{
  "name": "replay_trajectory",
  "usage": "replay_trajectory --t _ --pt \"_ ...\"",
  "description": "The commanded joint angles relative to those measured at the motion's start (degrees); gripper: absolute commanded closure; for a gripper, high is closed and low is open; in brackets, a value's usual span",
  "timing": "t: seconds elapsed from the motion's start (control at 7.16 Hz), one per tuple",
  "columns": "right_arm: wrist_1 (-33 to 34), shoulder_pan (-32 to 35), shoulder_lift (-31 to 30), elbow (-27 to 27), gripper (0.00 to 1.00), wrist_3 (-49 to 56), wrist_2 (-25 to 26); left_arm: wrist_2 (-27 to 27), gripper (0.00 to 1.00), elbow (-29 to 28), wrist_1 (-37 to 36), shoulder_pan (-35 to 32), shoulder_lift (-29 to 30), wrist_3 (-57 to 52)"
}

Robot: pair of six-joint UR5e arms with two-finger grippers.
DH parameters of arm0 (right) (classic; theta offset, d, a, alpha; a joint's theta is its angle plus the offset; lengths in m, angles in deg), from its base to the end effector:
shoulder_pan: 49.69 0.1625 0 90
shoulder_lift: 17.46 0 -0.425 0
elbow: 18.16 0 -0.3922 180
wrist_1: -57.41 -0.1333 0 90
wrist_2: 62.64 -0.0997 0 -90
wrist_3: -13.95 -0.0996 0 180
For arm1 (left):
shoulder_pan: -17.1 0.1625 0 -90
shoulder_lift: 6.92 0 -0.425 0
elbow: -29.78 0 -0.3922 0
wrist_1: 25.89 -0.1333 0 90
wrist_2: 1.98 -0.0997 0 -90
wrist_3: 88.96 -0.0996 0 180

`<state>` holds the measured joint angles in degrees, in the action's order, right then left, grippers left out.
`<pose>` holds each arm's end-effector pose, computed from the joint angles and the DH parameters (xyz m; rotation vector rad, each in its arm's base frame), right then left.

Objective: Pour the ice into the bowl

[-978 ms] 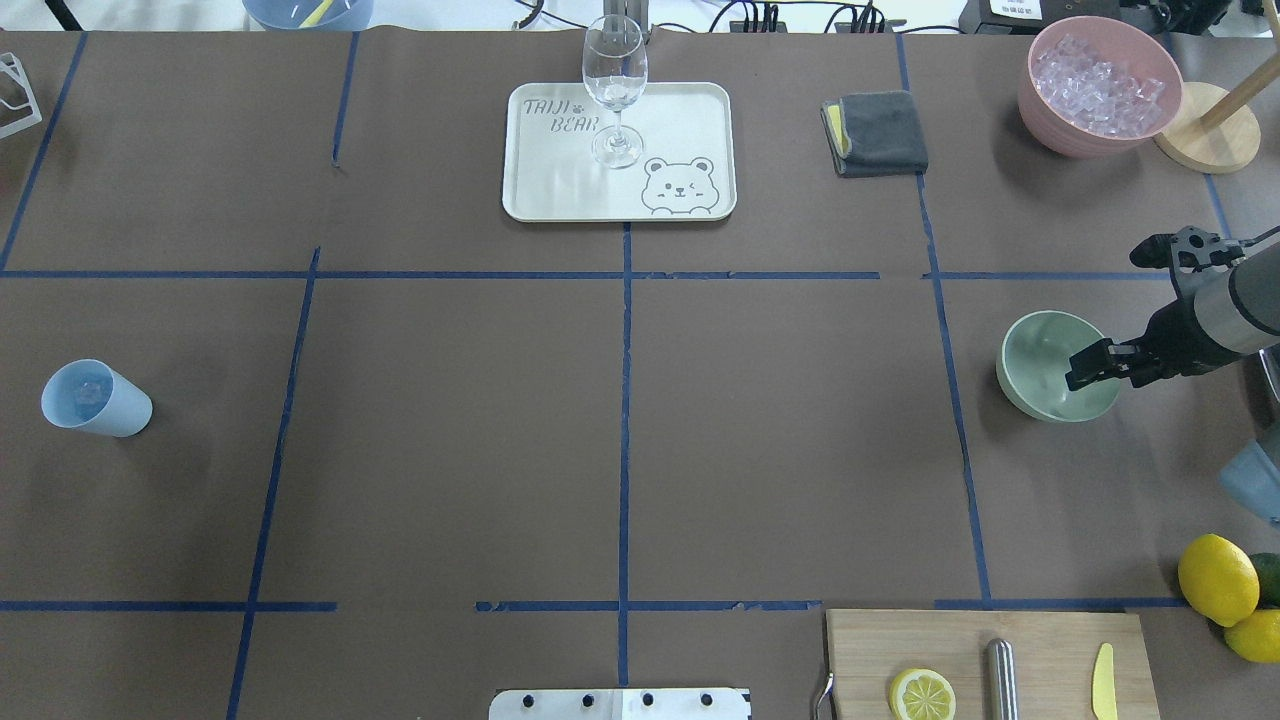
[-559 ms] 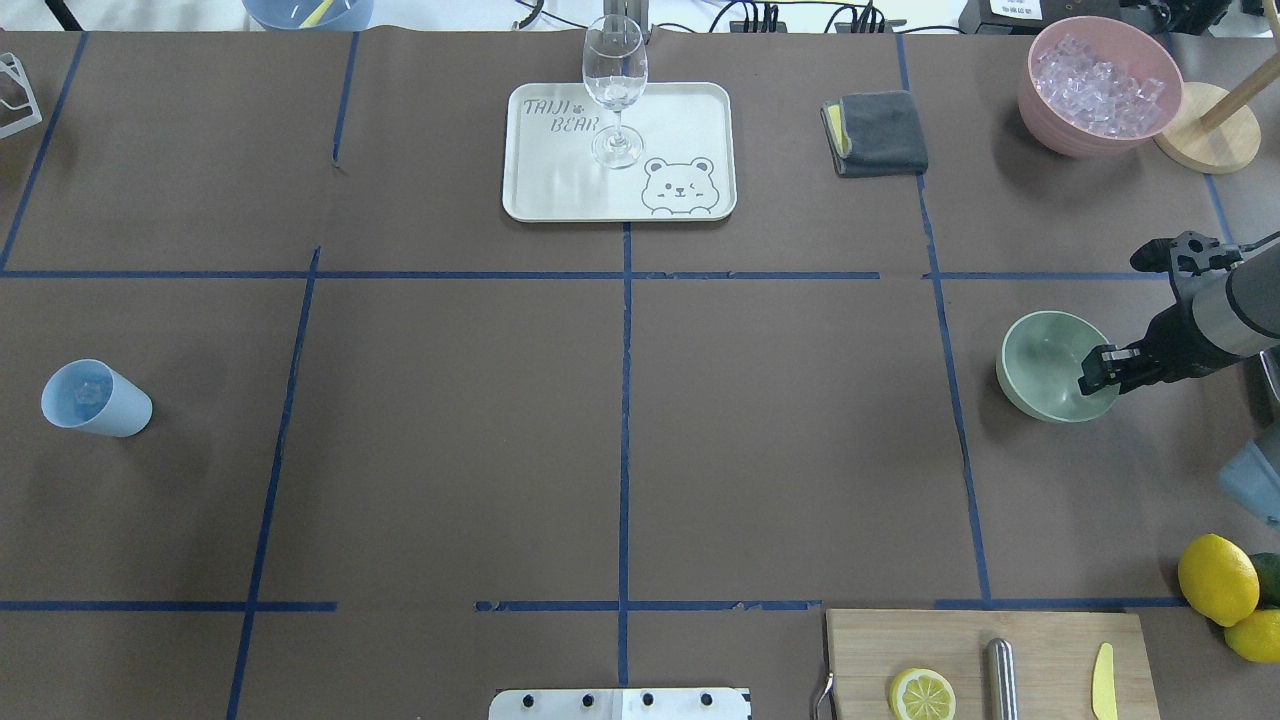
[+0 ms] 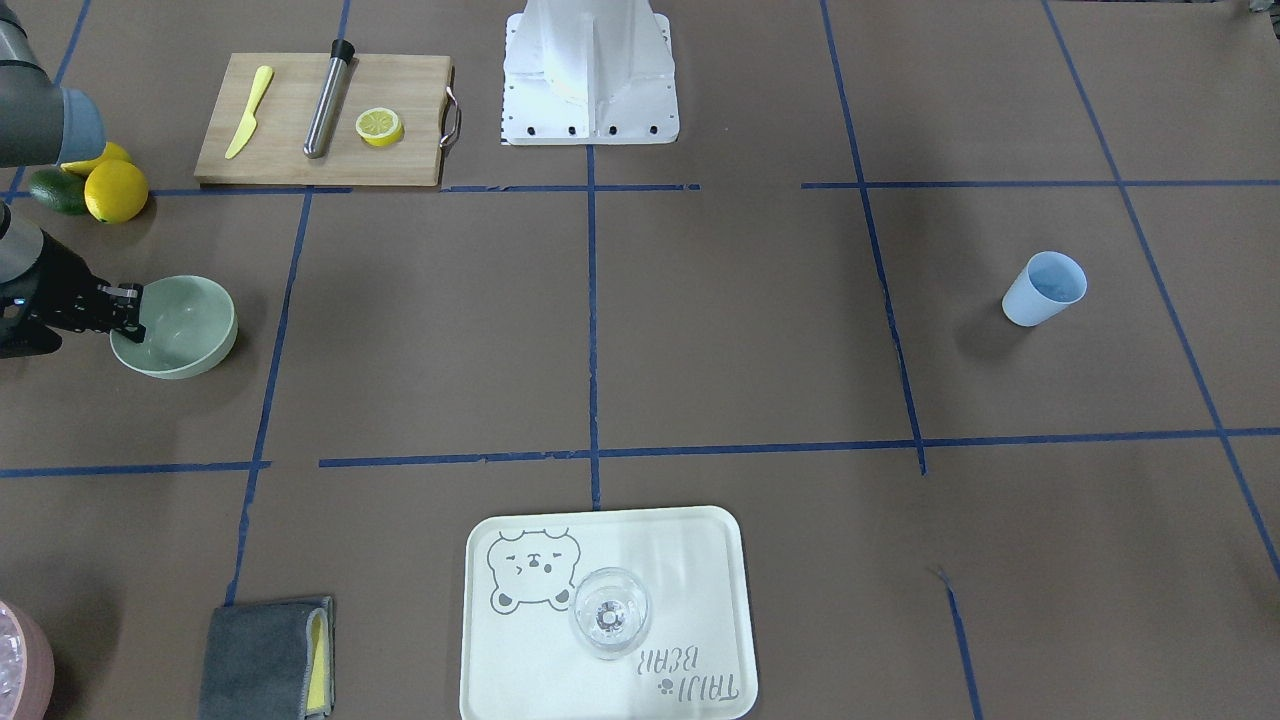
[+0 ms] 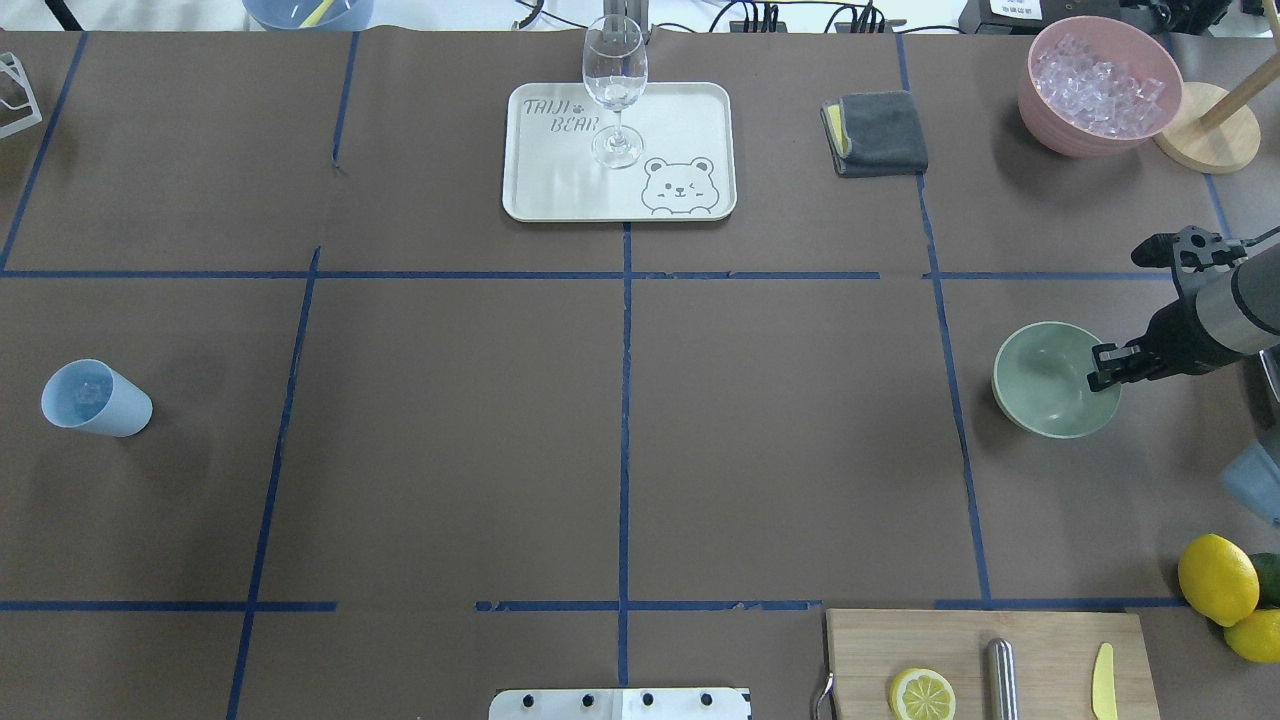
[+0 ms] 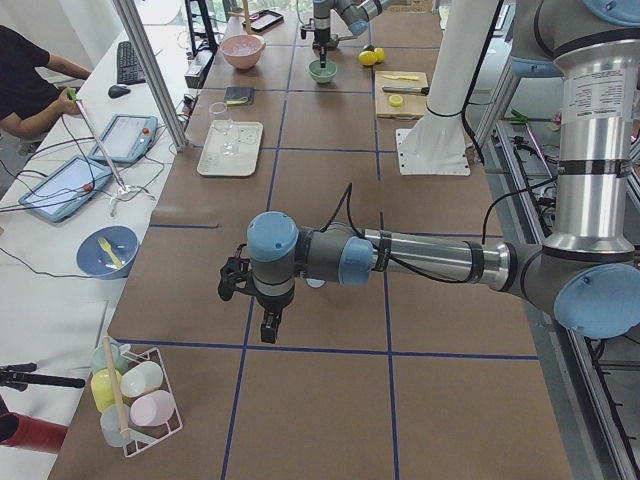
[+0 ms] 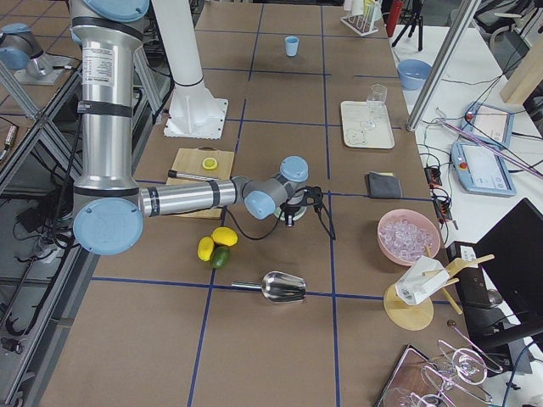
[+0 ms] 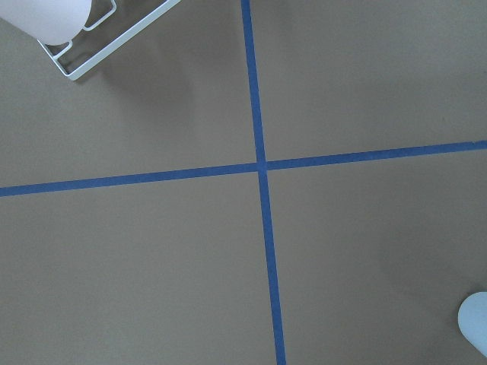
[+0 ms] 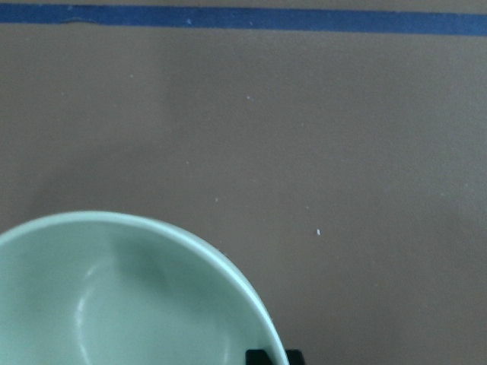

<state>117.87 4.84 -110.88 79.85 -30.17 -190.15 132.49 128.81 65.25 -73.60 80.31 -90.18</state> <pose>-0.2266 -0.4432 0.5648 0.0346 -0.8539 -0.0532 -0.0694 -0.4765 0.6019 0.1356 0.7729 0.0587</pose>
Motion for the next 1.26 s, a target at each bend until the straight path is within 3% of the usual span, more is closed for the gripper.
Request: replay_trajectory --t 0.0,0.14,0.42,0.7,0.84,1.12 --pt "0.4 -0.1 0.8 7.3 1.00 -7.8 -0.2 0.0 0.00 0.6 -0.1 0.0 0.1 0.0" --pt "0.1 -0.5 3.7 8.6 1.00 -16.7 -0.4 0.0 0.00 1.2 0.0 -0.1 0.0 0.0" --pt "0.1 -9.1 11.7 9.4 1.00 -32.2 1.6 0.0 0.00 1.3 1.9 -0.1 0.0 -0.2" --pt "1.9 -22.2 21.5 8.9 1.00 -45.8 14.2 3.1 0.00 1.2 3.3 0.1 -0.2 0.0" --pt "9.3 -26.5 29.1 7.8 1.00 -50.2 17.5 3.7 0.00 1.2 3.3 0.1 -0.2 0.0" --pt "12.2 -30.0 41.6 -2.0 1.00 -57.1 22.6 3.8 0.00 1.2 4.8 0.3 -0.2 0.0"
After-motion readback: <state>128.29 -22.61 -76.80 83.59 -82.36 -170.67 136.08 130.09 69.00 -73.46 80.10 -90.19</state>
